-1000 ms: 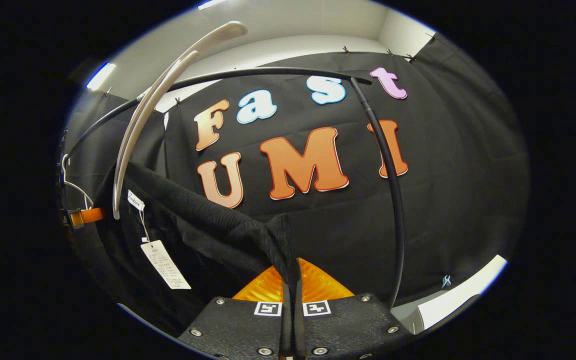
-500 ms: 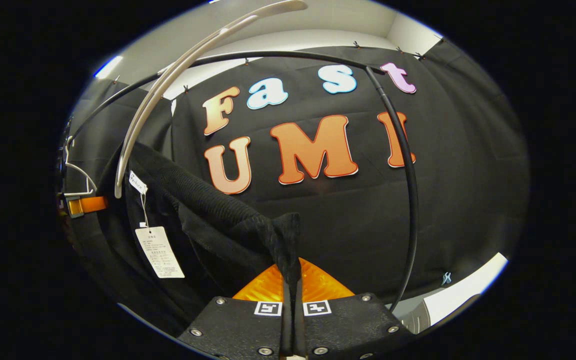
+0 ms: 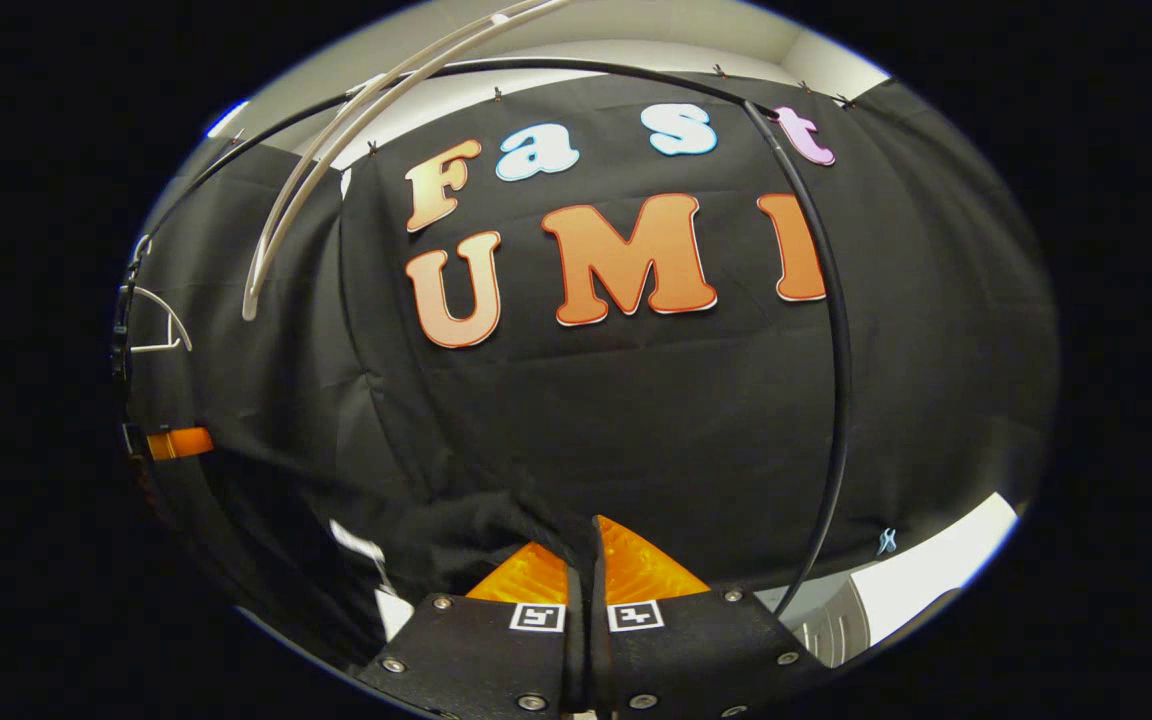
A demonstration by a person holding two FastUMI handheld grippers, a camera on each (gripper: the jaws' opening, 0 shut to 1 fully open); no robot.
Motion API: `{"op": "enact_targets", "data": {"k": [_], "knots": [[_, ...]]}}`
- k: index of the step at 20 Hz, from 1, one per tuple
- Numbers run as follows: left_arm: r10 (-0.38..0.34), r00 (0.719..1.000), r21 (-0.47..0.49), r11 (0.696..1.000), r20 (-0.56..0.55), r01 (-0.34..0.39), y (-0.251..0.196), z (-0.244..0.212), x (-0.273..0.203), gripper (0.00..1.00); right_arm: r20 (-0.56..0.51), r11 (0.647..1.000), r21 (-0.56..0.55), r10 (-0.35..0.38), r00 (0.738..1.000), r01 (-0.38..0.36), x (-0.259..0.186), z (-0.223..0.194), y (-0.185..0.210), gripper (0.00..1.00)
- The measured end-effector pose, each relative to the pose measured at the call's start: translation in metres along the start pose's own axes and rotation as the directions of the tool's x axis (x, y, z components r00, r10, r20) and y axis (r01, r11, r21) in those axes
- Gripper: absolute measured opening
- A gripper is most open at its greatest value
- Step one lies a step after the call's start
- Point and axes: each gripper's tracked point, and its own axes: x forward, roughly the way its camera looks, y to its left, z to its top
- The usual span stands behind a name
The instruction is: Grasp the clothes on the hanger with both hands and then place them into the laundry hamper below.
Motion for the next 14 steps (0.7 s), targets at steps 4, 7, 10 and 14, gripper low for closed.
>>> {"op": "enact_targets", "data": {"k": [4,7,10,14], "knots": [[-0.047,0.995,0.024,0.998,-0.086,0.049,-0.026,-0.053,0.01,0.07,-0.036,0.998,-0.064,0.003,0.999,-0.006,-0.003,-0.029,0.013,0.01],[-0.069,0.988,0.028,0.997,-0.142,0.073,-0.042,-0.091,0.011,0.1,-0.079,0.997,-0.076,0.009,0.997,-0.015,-0.001,-0.057,0.02,0.01],[-0.084,0.977,0.015,0.996,-0.197,0.089,-0.055,-0.123,0.016,0.07,-0.132,0.997,-0.08,-0.004,0.991,-0.007,0.004,-0.09,0.019,0.01],[-0.103,0.953,0.004,0.994,-0.284,0.108,-0.068,-0.183,0.022,0.07,-0.24,0.999,-0.05,-0.011,0.971,-0.001,0.009,-0.153,0.017,0.02]]}}
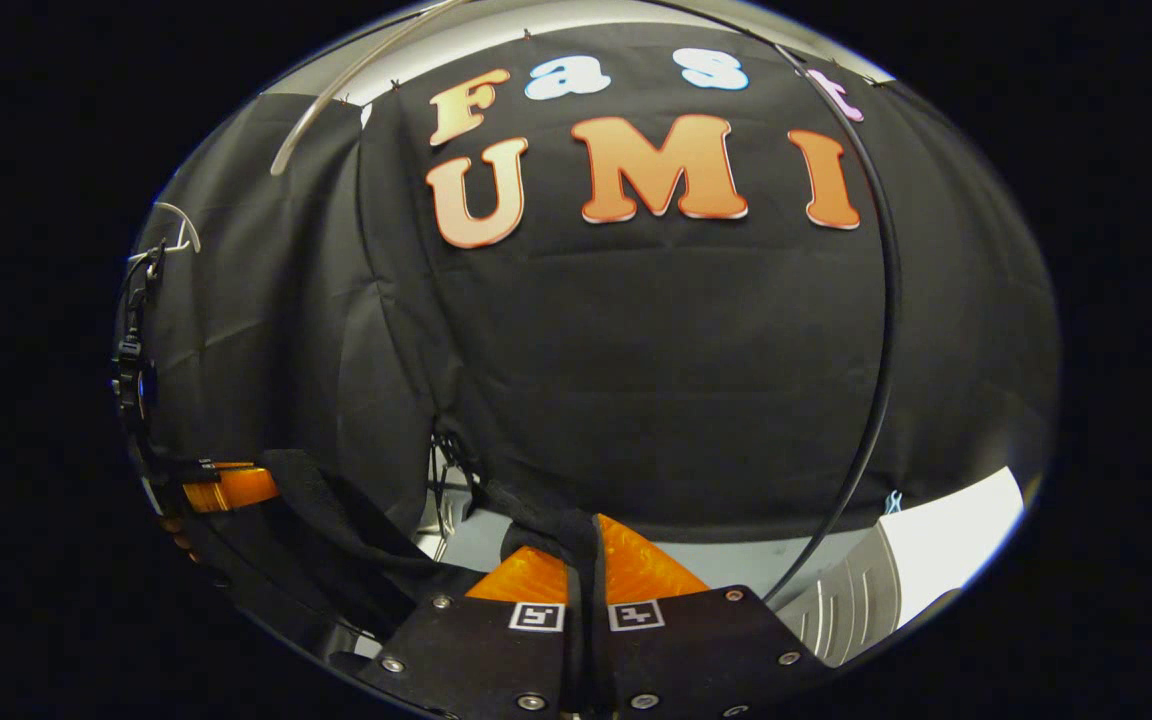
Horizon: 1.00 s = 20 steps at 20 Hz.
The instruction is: Grasp the clothes on the hanger with both hands and then place them into the laundry hamper below.
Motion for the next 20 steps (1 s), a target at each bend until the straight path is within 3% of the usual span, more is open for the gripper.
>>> {"op": "enact_targets", "data": {"k": [7,13,20], "knots": [[-0.045,0.979,-0.028,0.999,-0.199,0.04,-0.03,-0.101,0.046,0.07,-0.183,1.0,-0.016,-0.011,0.983,0.008,0.033,-0.1,0.004,0.02],[-0.048,0.924,-0.066,0.998,-0.379,0.025,-0.052,-0.196,0.083,0.07,-0.332,0.999,-0.024,-0.034,0.943,0.028,0.064,-0.177,-0.005,0.04],[-0.032,0.872,-0.08,0.997,-0.488,-0.009,-0.059,-0.27,0.102,0.08,-0.451,0.997,-0.037,-0.081,0.889,0.072,0.089,-0.254,-0.014,0.05]]}}
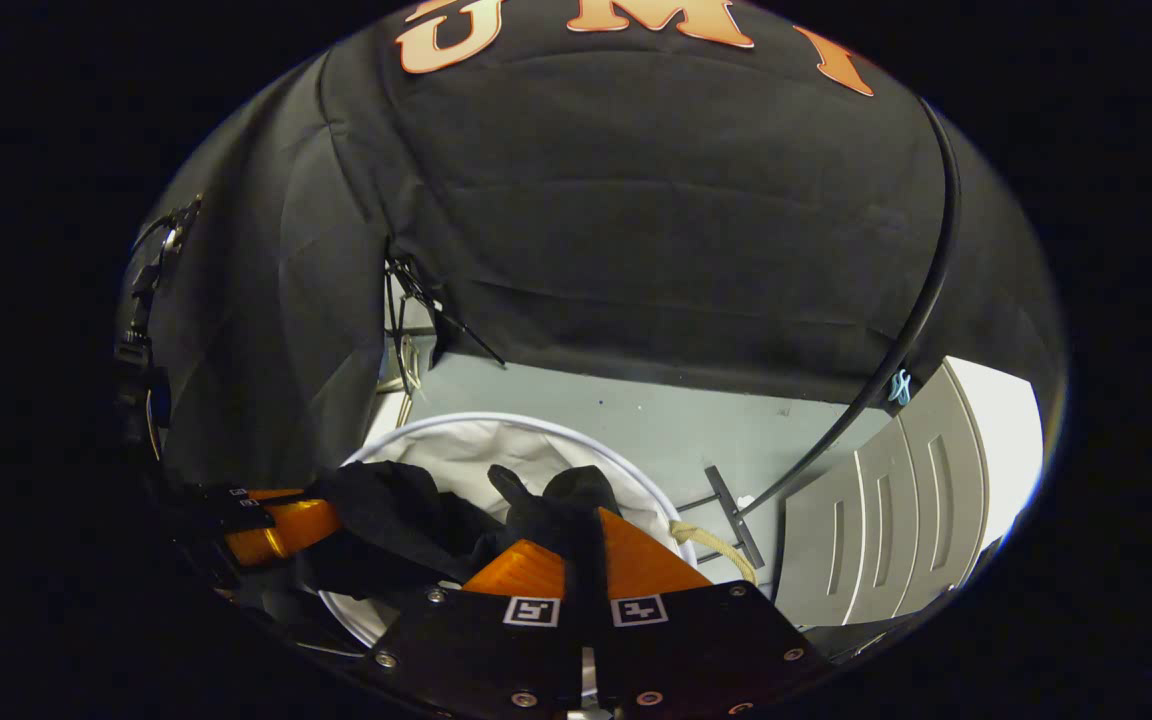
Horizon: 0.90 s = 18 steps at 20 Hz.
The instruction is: Grasp the clothes on the hanger with both hands and then place them into the laundry hamper below.
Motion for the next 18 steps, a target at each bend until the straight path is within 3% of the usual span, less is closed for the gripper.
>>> {"op": "enact_targets", "data": {"k": [6,9,10,12,13,14,15,16,17,18], "knots": [[0.056,0.996,0.009,0.998,-0.073,-0.056,0.009,-0.028,0.019,0.08,-0.092,1.0,-0.002,-0.005,0.996,0.004,0.023,-0.039,0.002,0.1],[0.031,0.995,-0.002,1.0,-0.092,-0.031,0.003,-0.036,0.018,0.18,-0.124,1.0,0.002,0.001,0.992,-0.001,0.026,-0.046,0.0,0.15],[0.024,0.995,-0.012,1.0,-0.093,-0.025,0.002,-0.036,0.018,0.14,-0.129,1.0,0.001,-0.008,0.992,0.008,0.028,-0.049,-0.001,0.15],[0.016,0.995,-0.031,0.999,-0.094,-0.019,0.001,-0.036,0.016,0.23,-0.14,1.0,0.004,-0.012,0.99,0.013,0.029,-0.051,-0.001,0.17],[0.019,0.996,-0.039,0.999,-0.091,-0.023,0.001,-0.035,0.014,0.2,-0.143,1.0,0.005,-0.011,0.99,0.012,0.028,-0.051,-0.001,0.1],[0.029,0.996,-0.041,0.999,-0.088,-0.032,0.004,-0.033,0.011,0.29,-0.141,1.0,0.005,-0.007,0.99,0.008,0.028,-0.05,0.0,0.19],[0.032,0.996,-0.043,0.998,-0.085,-0.036,0.007,-0.03,0.009,0.24,-0.125,1.0,0.011,0.008,0.992,-0.006,0.025,-0.044,0.004,0.22],[0.032,0.996,-0.045,0.998,-0.084,-0.035,0.007,-0.028,0.006,0.38,-0.112,1.0,0.02,0.023,0.993,-0.021,0.018,-0.037,0.009,0.25],[0.03,0.996,-0.049,0.998,-0.08,-0.034,0.007,-0.026,0.002,0.34,-0.099,0.999,0.031,0.035,0.995,-0.032,0.013,-0.029,0.012,0.26],[0.031,0.997,-0.049,0.998,-0.076,-0.034,0.006,-0.023,-0.001,0.31,-0.085,0.998,0.042,0.05,0.995,-0.046,0.007,-0.022,0.014,0.38]]}}
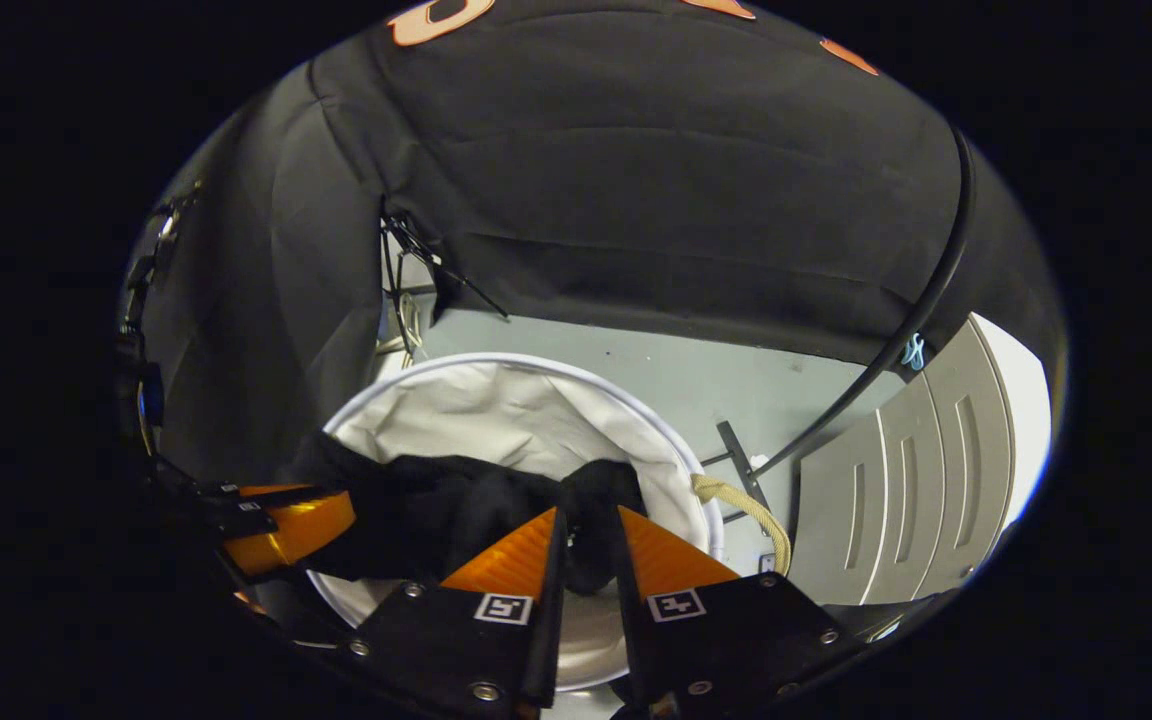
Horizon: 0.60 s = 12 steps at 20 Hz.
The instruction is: Grasp the clothes on the hanger with both hands and then place them into the laundry hamper below.
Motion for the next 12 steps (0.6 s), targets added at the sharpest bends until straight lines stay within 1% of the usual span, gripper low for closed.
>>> {"op": "enact_targets", "data": {"k": [1,2,3,4,5,6,7,8,9,10,12], "knots": [[-0.006,1.0,0.0,1.0,0.001,0.006,-0.001,0.0,-0.005,0.47,0.012,1.0,0.004,0.012,1.0,-0.012,-0.008,0.008,0.001,0.34],[-0.011,1.0,0.006,1.0,0.011,0.011,-0.001,0.001,-0.013,0.55,0.027,1.0,0.002,0.016,0.999,-0.016,-0.014,0.013,0.002,0.29],[-0.013,1.0,0.011,1.0,0.024,0.013,-0.004,0.0,-0.022,0.64,0.047,1.0,0.0,0.011,0.999,-0.011,-0.02,0.022,0.0,0.47],[-0.016,0.999,0.012,1.0,0.037,0.015,-0.006,0.003,-0.032,0.72,0.062,1.0,-0.001,0.008,0.998,-0.007,-0.027,0.027,0.0,0.54],[-0.019,0.998,0.008,1.0,0.056,0.019,-0.007,0.008,-0.041,0.81,0.074,1.0,-0.001,0.004,0.997,-0.004,-0.037,0.031,-0.001,0.68],[-0.024,0.997,0.001,1.0,0.078,0.024,-0.009,0.014,-0.045,0.82,0.088,1.0,-0.002,-0.001,0.996,0.001,-0.046,0.035,-0.002,0.75],[-0.025,0.995,-0.009,1.0,0.093,0.026,-0.007,0.022,-0.049,0.9,0.104,1.0,-0.01,-0.009,0.995,0.01,-0.054,0.042,-0.005,0.87],[-0.022,0.994,-0.011,1.0,0.109,0.023,-0.005,0.024,-0.058,0.98,0.125,0.999,-0.026,-0.022,0.992,0.025,-0.063,0.047,-0.009,0.89],[-0.02,0.992,-0.011,1.0,0.128,0.021,-0.004,0.028,-0.069,0.98,0.145,0.998,-0.042,-0.034,0.989,0.04,-0.071,0.054,-0.013,0.93],[-0.018,0.989,-0.009,1.0,0.147,0.019,-0.005,0.035,-0.08,0.98,0.161,0.998,-0.045,-0.037,0.986,0.045,-0.083,0.059,-0.011,0.93],[-0.015,0.981,0.002,1.0,0.192,0.015,-0.003,0.051,-0.103,0.98,0.192,0.999,-0.027,-0.021,0.981,0.027,-0.105,0.072,-0.007,0.93]]}}
